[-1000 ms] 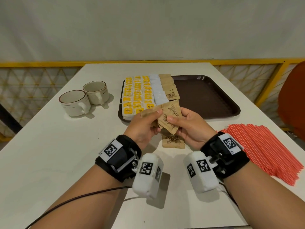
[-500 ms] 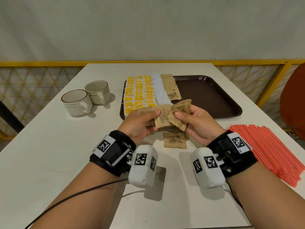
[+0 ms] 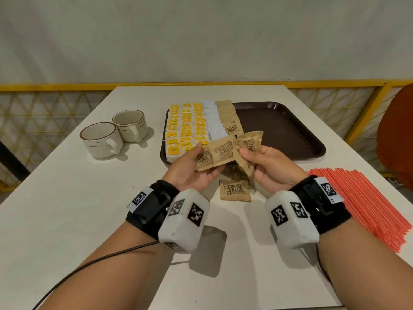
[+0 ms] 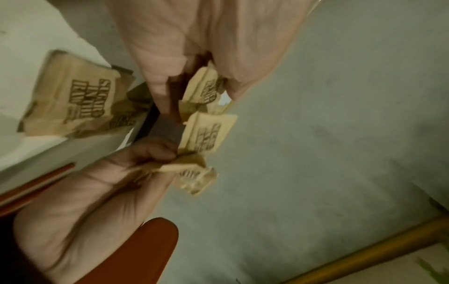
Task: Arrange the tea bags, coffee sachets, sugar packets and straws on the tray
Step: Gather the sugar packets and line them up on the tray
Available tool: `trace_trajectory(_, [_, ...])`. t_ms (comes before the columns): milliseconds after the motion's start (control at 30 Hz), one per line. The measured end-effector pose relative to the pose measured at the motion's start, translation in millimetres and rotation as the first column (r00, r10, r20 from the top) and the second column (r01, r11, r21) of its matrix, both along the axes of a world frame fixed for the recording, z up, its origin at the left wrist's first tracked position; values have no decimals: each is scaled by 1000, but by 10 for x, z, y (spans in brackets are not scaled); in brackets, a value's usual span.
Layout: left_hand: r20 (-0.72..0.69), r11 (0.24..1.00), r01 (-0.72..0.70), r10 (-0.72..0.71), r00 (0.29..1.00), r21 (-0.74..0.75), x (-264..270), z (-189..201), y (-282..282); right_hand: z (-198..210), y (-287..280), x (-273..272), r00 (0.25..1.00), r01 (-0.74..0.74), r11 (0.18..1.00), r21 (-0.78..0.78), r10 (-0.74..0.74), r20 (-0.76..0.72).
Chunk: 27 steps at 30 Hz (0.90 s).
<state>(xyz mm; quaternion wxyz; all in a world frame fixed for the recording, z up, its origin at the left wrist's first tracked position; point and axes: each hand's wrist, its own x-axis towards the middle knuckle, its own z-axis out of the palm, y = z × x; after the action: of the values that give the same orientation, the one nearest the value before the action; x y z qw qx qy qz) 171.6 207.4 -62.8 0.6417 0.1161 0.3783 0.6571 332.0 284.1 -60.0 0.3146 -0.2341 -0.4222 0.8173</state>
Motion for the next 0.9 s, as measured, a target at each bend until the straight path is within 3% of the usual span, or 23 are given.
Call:
trace_trajectory(133, [131, 999, 27, -33, 991, 47, 106, -24, -9, -96, -90, -121, 997, 48, 999, 5, -48, 67])
trace_trajectory(300, [-27, 999, 19, -18, 999, 51, 201, -59, 0, -146, -154, -176, 992, 41, 998, 48, -46, 116])
trace_trajectory(567, [154, 998, -55, 55, 987, -2, 149, -99, 32, -88, -107, -102, 983, 119, 992, 39, -124, 136])
trace_trajectory(733, [74, 998, 29, -33, 997, 47, 253, -113, 29, -126, -151, -153, 985, 119, 992, 30, -122, 120])
trace_trajectory(900, [150, 997, -71, 66, 987, 28, 165, -130, 60, -93, -122, -111, 983, 105, 994, 35, -109, 147])
